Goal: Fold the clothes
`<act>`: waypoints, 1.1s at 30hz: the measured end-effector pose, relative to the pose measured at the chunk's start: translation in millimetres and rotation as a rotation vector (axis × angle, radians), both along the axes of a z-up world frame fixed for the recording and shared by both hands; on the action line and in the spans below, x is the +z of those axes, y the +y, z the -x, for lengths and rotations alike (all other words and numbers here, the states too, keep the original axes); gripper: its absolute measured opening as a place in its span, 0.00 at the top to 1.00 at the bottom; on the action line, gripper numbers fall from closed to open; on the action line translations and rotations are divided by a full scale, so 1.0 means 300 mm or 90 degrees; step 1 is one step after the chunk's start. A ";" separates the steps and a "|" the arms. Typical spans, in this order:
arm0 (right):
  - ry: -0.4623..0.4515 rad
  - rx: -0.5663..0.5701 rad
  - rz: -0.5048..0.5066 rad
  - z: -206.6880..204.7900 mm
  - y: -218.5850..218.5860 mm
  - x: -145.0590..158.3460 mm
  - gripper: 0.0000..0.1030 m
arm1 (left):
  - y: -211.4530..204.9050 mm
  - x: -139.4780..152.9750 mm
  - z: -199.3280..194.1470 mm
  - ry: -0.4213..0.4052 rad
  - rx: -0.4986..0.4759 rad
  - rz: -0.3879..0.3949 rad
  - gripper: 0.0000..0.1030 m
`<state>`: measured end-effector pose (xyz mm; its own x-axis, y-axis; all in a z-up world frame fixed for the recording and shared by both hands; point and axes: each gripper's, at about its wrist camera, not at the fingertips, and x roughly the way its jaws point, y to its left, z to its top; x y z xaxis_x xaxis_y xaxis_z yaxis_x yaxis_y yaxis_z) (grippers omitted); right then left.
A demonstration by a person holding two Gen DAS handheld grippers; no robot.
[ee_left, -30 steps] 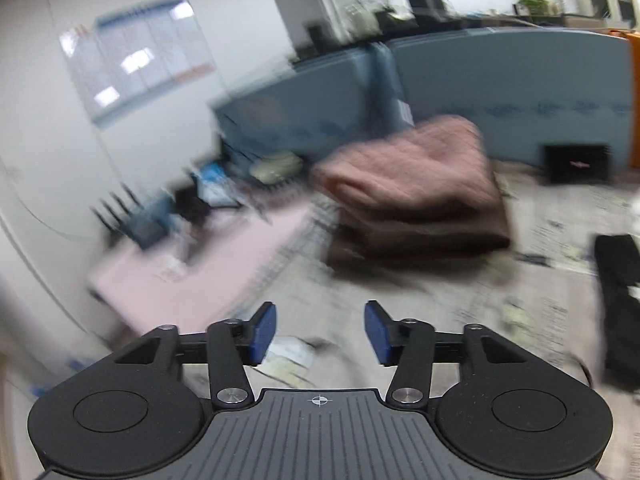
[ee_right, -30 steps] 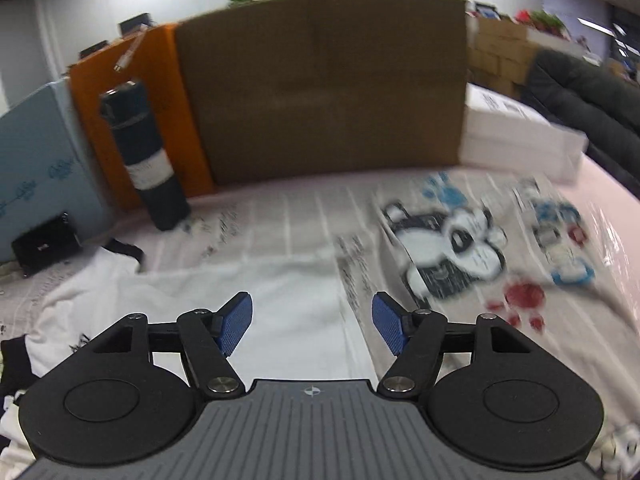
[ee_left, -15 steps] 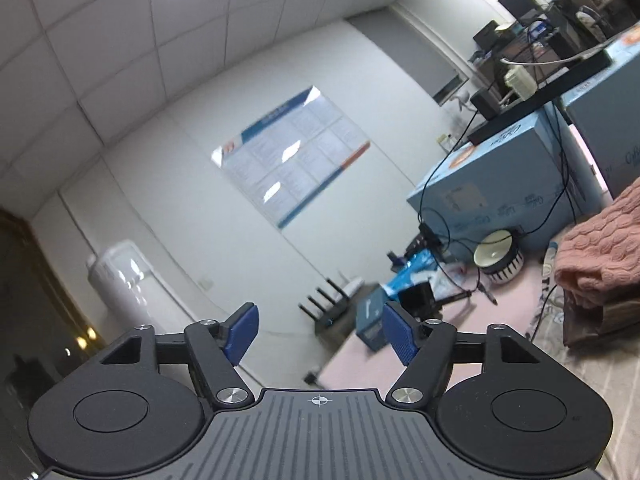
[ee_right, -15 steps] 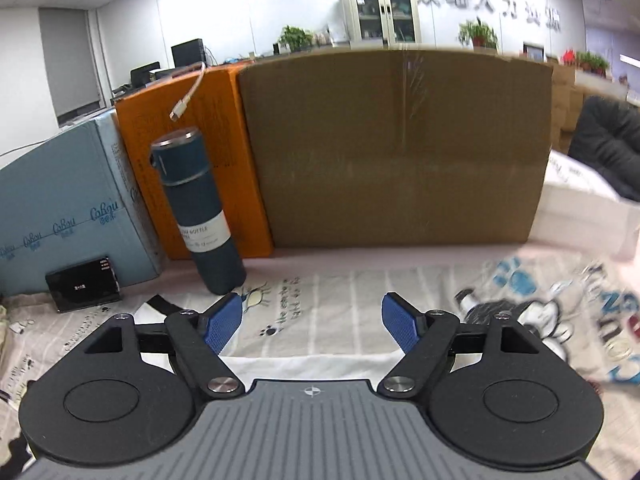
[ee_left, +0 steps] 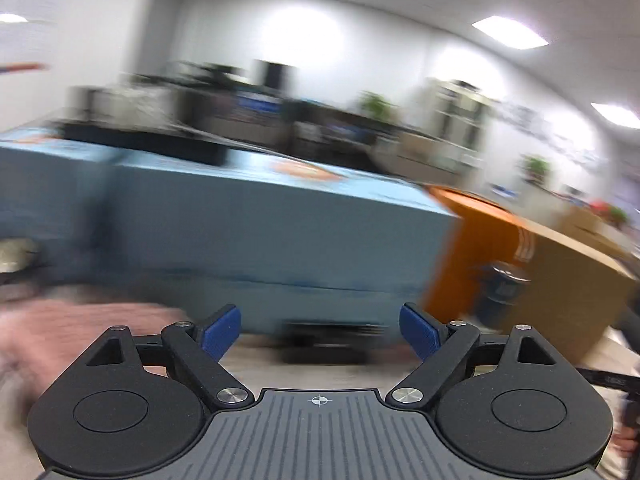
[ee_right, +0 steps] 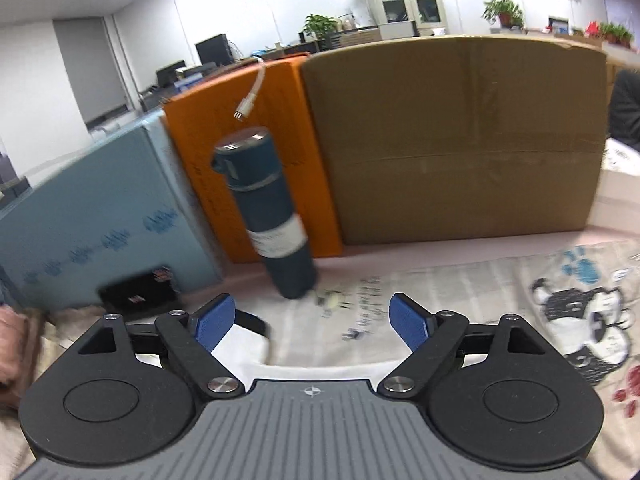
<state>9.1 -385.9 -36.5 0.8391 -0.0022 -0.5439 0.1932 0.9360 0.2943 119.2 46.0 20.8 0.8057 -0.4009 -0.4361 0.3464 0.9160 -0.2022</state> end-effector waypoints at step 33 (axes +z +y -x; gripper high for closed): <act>0.234 0.085 -0.484 -0.268 -0.058 -0.477 0.19 | -0.763 -0.704 -0.420 0.178 -0.248 -0.120 0.93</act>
